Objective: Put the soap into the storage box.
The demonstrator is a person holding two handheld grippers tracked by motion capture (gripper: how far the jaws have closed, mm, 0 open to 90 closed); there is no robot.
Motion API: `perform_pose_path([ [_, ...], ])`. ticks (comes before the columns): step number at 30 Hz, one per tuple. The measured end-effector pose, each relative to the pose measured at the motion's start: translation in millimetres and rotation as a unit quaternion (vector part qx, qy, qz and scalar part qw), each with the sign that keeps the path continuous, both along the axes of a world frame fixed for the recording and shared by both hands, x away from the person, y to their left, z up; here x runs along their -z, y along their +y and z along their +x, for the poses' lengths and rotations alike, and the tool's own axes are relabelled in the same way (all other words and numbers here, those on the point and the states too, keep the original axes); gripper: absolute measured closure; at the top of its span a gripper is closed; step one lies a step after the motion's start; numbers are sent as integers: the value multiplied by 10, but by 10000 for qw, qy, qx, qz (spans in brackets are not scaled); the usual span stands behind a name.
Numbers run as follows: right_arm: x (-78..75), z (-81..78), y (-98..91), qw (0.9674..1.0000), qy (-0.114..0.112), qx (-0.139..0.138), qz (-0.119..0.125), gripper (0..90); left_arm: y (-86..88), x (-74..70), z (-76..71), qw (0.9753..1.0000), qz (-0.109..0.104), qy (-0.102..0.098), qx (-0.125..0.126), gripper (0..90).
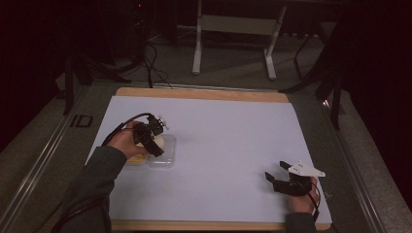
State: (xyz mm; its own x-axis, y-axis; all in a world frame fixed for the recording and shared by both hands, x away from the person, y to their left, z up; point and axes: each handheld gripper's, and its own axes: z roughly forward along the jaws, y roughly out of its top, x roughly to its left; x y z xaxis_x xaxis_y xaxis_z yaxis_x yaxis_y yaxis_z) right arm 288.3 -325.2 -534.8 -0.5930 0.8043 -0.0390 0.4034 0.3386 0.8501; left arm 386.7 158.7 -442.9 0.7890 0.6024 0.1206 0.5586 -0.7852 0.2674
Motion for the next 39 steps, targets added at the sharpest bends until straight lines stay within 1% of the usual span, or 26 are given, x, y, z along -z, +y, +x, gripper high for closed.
perform_pose_path([
  [5, 0, 0, -1, 10000, 0, 3, 10, 236, 73, -1, 37, 9999, -73, -32, -101, 240],
  [8, 0, 1, -2, 10000, -1, 0, 4, 236, 99, 0, 41, 9999, -75, -75, -76, 240],
  [11, 0, 0, -1, 10000, 1, 5, 5, 236, 146, 15, 45, 9998, -179, -85, -88, 240],
  [17, 0, 0, -1, 10000, 2, 3, 7, 236, 211, 28, 45, 9997, -209, -121, -61, 240],
  [18, 0, 0, -1, 10000, 2, 3, 7, 236, 211, 28, 45, 9997, -209, -121, -61, 240],
  [20, 0, 0, -2, 10000, -2, 3, 12, 236, 241, 30, 45, 9997, -204, -103, 44, 240],
  [22, 0, 0, -2, 10000, -4, 3, 10, 236, 259, 39, 47, 9998, -173, -72, 75, 240],
  [23, 0, 0, -3, 10000, -3, 6, 11, 236, 277, 49, 56, 9998, -114, -80, 117, 240],
  [26, -1, -2, -5, 10000, -5, 7, 20, 236, 300, 49, 60, 9998, -137, -65, 109, 240],
  [27, -1, -2, -4, 10000, -5, 7, 19, 236, 325, 49, 66, 9997, -184, -90, 148, 240],
  [28, -1, -2, -4, 10000, -5, 7, 19, 236, 325, 49, 66, 9997, -184, -90, 148, 240],
  [29, -1, -2, -4, 10000, -4, 6, 17, 236, 350, 54, 72, 9996, -239, -72, 141, 240],
  [33, -1, -3, -5, 10000, -9, 2, 18, 236, 395, 69, 83, 9995, -274, -55, 119, 240],
  [37, -1, -3, -3, 10000, -9, 1, 10, 236, 432, 79, 99, 9996, -246, -39, 111, 240],
  [39, -1, -3, -4, 10000, -15, -1, 11, 236, 468, 97, 115, 9997, -236, -26, 59, 240],
])
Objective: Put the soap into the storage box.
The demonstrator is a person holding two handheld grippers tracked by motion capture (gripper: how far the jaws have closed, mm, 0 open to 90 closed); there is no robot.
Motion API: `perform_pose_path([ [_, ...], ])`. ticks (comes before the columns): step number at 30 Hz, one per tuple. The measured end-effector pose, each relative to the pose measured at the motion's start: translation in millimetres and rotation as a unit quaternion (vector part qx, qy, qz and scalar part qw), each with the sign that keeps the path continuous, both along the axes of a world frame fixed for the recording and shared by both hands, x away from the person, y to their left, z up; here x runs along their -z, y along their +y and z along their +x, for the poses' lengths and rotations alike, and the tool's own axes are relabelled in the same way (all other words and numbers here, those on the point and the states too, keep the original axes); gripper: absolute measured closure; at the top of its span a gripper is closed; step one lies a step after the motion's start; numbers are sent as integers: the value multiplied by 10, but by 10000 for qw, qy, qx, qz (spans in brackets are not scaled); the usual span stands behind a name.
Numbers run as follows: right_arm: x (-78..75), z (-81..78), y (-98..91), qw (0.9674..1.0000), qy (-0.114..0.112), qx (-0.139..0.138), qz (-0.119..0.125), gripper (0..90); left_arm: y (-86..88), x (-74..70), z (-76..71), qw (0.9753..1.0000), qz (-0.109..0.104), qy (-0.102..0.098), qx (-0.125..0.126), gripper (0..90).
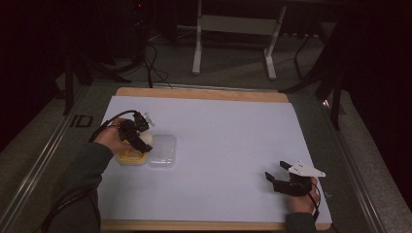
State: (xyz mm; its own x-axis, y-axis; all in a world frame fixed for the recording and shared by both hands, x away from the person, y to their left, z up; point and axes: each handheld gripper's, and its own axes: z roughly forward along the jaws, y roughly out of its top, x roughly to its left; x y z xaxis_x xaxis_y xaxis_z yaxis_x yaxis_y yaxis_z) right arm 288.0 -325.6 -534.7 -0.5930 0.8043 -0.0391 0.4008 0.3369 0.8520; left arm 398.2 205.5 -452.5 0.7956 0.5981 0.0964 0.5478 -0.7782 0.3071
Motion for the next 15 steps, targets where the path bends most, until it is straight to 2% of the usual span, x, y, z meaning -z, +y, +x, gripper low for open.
perform_pose_path([
  [6, 1, 1, 1, 10000, 7, 5, 4, 236, 56, 44, 24, 9999, 116, 28, 12, 240],
  [13, 1, 2, 1, 10000, 4, 0, 0, 236, 106, 69, 36, 9999, 121, 26, -19, 240],
  [15, 0, 1, 1, 10000, 4, -2, -2, 236, 115, 92, 39, 10000, 61, 52, -12, 240],
])
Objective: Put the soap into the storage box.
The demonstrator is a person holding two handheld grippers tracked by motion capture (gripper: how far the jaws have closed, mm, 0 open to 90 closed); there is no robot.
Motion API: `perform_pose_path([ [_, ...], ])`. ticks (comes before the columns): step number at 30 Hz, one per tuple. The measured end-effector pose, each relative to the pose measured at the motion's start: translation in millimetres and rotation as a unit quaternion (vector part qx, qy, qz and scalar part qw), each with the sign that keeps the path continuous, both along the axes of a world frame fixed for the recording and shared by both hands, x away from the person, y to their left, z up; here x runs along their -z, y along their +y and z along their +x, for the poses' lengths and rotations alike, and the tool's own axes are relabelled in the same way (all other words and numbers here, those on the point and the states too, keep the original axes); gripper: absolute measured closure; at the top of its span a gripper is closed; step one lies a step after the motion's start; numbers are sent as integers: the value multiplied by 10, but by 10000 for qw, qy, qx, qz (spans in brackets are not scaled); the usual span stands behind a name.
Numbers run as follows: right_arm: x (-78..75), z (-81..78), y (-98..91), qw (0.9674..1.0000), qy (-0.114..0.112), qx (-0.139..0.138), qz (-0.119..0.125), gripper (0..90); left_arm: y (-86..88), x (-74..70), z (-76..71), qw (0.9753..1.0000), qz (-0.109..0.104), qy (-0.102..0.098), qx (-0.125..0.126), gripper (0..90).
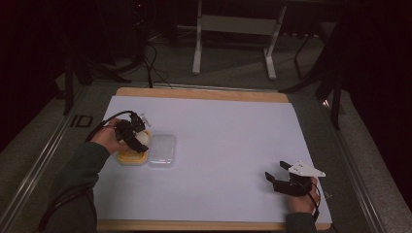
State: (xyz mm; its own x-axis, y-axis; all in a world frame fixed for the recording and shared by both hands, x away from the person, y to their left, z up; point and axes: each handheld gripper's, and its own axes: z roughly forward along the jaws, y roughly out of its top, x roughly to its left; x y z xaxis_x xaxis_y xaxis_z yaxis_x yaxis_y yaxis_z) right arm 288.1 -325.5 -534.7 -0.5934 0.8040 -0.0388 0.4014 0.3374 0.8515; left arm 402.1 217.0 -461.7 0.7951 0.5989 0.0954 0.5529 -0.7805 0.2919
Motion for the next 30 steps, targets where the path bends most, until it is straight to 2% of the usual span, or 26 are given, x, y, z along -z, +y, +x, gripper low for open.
perform_pose_path([
  [7, 1, 1, 1, 10000, 0, -5, -1, 236, 2, 64, 52, 9999, 127, 15, 25, 240],
  [9, 1, 1, 3, 10000, 3, -2, -12, 236, 2, 84, 62, 9999, 106, 6, 40, 240],
  [12, 1, 1, 1, 10000, -4, -3, -7, 236, 7, 84, 66, 10000, 79, -26, 43, 240],
  [20, 1, 1, 3, 10000, -4, -7, -20, 236, 60, 88, 68, 9997, 219, -57, 32, 240],
  [22, 1, 1, 3, 10000, -6, -7, -23, 236, 78, 99, 69, 9998, 208, -50, -17, 240],
  [27, 1, 0, 3, 10000, -10, -6, -19, 236, 133, 160, 63, 9993, 377, 25, -64, 240],
  [30, 1, 1, 5, 10000, -3, -2, -25, 236, 146, 192, 60, 9992, 379, 42, -75, 240],
])
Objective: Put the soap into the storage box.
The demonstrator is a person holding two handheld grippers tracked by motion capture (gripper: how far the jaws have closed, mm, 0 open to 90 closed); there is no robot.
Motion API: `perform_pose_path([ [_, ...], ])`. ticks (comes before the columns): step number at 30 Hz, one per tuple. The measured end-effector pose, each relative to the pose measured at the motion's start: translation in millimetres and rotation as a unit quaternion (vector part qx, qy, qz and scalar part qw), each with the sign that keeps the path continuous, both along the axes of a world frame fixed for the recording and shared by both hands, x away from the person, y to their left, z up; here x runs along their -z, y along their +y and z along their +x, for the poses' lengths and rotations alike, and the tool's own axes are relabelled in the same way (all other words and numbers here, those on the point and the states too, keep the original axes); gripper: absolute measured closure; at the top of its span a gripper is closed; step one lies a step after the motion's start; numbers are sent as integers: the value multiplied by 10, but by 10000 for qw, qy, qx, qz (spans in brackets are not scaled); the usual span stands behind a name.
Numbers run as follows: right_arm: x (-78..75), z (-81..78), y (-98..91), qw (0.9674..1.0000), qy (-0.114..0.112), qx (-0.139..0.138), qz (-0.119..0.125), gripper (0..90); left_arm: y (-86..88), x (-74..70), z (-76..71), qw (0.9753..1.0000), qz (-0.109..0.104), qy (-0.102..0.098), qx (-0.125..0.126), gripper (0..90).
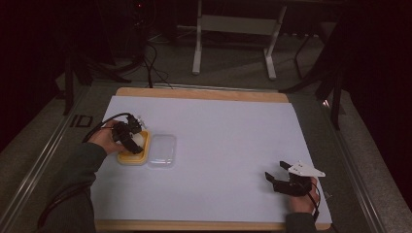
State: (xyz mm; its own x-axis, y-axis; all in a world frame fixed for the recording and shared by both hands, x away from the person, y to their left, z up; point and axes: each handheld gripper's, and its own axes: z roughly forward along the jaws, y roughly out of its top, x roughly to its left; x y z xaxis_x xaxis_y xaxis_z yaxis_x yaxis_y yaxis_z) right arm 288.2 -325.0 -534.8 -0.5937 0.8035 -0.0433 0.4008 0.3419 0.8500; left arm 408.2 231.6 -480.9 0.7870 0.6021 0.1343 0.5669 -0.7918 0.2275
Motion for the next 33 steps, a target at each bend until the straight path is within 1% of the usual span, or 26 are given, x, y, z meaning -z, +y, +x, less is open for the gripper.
perform_pose_path([
  [1, 0, 0, 0, 10000, -1, 1, -3, 236, 5, 21, 1, 10000, 8, 18, -1, 240],
  [2, 0, 0, 0, 10000, -2, 3, 0, 236, 14, 47, 4, 9999, -75, 86, 7, 240],
  [3, 0, 0, 0, 10000, -2, 3, -2, 236, 17, 61, 7, 9999, -119, 111, -21, 239],
  [10, 0, 0, 1, 10000, 5, 4, 0, 236, 8, 83, 24, 9998, -98, 142, 50, 239],
  [11, 0, 0, 1, 10000, 6, 3, -1, 236, 10, 90, 27, 9998, -121, 166, 13, 239],
  [16, 0, 0, 0, 10000, -2, 1, -1, 236, 31, 134, 27, 9995, -186, 235, 19, 239],
  [17, 0, 0, 1, 10000, 5, 1, -3, 236, 49, 138, 28, 9994, -269, 229, -32, 239],
  [22, 1, 1, 2, 10000, 6, 2, -10, 236, 65, 148, 37, 9991, -330, 254, -41, 238],
  [27, 0, -1, 2, 10000, 4, 7, -11, 236, 94, 168, 43, 9985, -420, 337, -105, 234],
  [28, 0, -1, 2, 10000, 3, 7, -11, 236, 94, 168, 43, 9985, -420, 337, -105, 230],
  [29, 0, -1, 3, 10000, 2, 3, -14, 236, 102, 180, 44, 9980, -431, 428, -162, 224],
  [31, 0, -1, 3, 10000, 1, 5, -13, 236, 107, 185, 44, 9979, -425, 459, -184, 214],
  [33, 0, -1, 2, 10000, 4, 6, -9, 236, 106, 178, 48, 9974, -446, 516, -239, 172],
])
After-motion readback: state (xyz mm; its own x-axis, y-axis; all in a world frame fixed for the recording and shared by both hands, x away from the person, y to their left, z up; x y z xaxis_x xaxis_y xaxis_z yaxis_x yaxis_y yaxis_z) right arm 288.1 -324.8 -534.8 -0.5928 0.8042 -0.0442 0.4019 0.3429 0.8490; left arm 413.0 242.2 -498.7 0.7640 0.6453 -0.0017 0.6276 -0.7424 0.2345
